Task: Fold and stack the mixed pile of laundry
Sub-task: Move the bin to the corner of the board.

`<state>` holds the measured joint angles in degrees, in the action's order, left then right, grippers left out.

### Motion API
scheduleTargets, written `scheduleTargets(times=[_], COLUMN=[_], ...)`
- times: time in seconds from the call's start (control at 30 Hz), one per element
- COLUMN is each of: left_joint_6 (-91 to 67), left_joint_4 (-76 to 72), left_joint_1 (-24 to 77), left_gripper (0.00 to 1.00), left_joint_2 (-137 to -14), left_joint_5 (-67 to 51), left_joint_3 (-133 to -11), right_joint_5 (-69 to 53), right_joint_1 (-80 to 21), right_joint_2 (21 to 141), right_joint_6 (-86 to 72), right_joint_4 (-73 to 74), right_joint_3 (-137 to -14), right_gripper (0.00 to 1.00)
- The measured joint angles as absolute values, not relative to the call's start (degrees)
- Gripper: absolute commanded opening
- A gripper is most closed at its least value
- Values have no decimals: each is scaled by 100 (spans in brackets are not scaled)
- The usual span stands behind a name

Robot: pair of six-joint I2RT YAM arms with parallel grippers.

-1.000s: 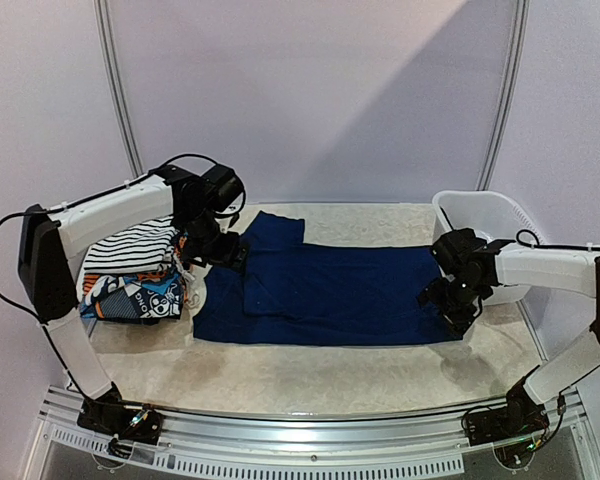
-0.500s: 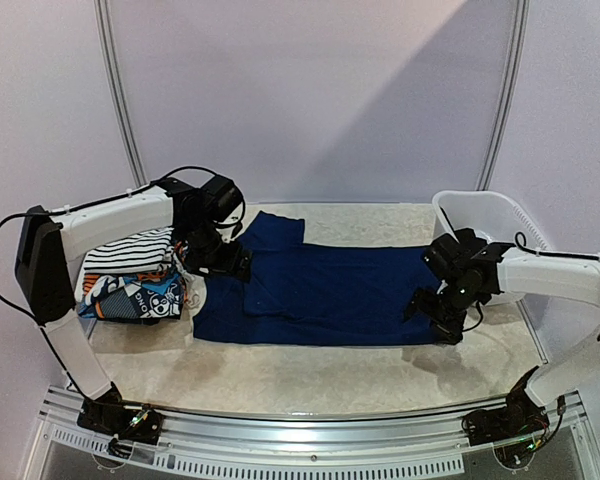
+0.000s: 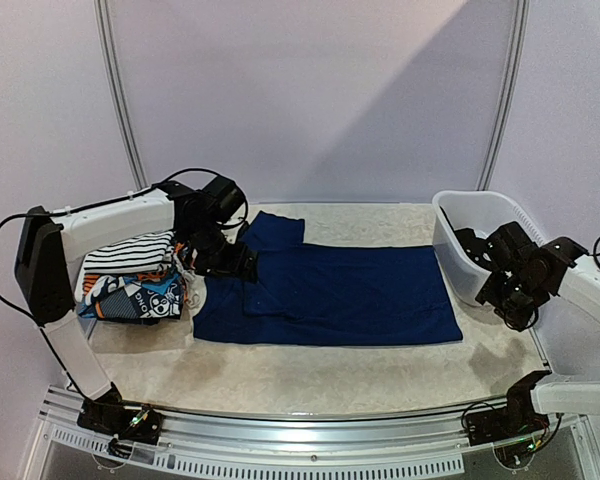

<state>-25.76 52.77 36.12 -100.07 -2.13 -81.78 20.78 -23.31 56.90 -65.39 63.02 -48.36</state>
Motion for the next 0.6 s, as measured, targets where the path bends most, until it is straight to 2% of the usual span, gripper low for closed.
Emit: scheduleTargets(times=[0.3, 0.47, 0.6], left_joint_6=[-2512, -2512, -2510], left_joint_4=[5269, 5266, 5299], left_joint_1=[3701, 3712, 3715], left_gripper=[86, 86, 86], left_joint_2=[-10009, -9983, -9966], left_joint_5=[-239, -237, -235], left_joint_3=[-8401, -8346, -8283], right_joint_5=[2182, 1955, 1778], right_joint_1=[-631, 36, 158], right_joint_2=[6595, 6906, 7472], right_joint_6=[-5111, -4294, -3841], right_joint_4=[5599, 4901, 4628], right_joint_3=[-4821, -4810, -5006], right_gripper=[45, 40, 38])
